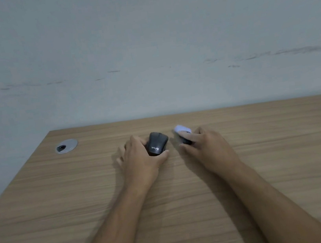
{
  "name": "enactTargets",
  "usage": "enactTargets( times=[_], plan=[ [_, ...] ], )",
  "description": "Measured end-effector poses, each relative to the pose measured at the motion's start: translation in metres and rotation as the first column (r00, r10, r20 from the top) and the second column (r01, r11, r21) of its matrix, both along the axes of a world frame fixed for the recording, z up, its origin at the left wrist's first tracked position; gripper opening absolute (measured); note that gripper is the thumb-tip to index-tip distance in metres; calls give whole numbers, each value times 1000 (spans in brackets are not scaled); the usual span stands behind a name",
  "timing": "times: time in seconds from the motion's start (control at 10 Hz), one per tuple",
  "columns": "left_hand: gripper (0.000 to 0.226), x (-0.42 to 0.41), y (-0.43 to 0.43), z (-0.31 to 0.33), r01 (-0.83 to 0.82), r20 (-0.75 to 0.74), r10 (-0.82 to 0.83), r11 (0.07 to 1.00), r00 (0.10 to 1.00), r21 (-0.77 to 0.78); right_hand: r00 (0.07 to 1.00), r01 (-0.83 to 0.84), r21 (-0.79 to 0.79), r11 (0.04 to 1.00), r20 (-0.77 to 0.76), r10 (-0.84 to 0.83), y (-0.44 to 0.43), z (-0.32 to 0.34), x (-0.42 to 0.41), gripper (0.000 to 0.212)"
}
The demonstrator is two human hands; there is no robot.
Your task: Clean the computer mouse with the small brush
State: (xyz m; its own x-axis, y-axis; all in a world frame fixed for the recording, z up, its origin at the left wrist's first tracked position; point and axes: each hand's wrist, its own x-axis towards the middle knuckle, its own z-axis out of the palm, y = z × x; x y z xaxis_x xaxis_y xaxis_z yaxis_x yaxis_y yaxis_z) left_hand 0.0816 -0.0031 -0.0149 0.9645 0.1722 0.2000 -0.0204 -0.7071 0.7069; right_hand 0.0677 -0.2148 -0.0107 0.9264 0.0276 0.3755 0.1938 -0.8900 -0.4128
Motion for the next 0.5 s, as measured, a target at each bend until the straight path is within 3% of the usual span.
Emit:
enactTargets(
  times=[0.1, 0.3, 0.4, 0.5],
  plan=[
    [60, -6, -3, 2, -14, 23, 12, 997, 1000, 80, 999, -50, 56, 997, -5, 50, -2, -12, -1, 39],
    [90, -12, 4, 8, 92, -14, -91, 990, 996, 104, 990, -138, 150, 979, 56, 131, -4, -14, -10, 42],
    [67, -15, 18, 15, 116, -19, -116, 993, 993, -5, 998, -56, 301, 952, 54, 42, -5, -9, -17, 48],
    [61, -21, 33, 13, 120, -2, -121, 981, 993, 150, 992, 110, 417, 902, 10, -126, -14, -3, -21, 42]
  ],
)
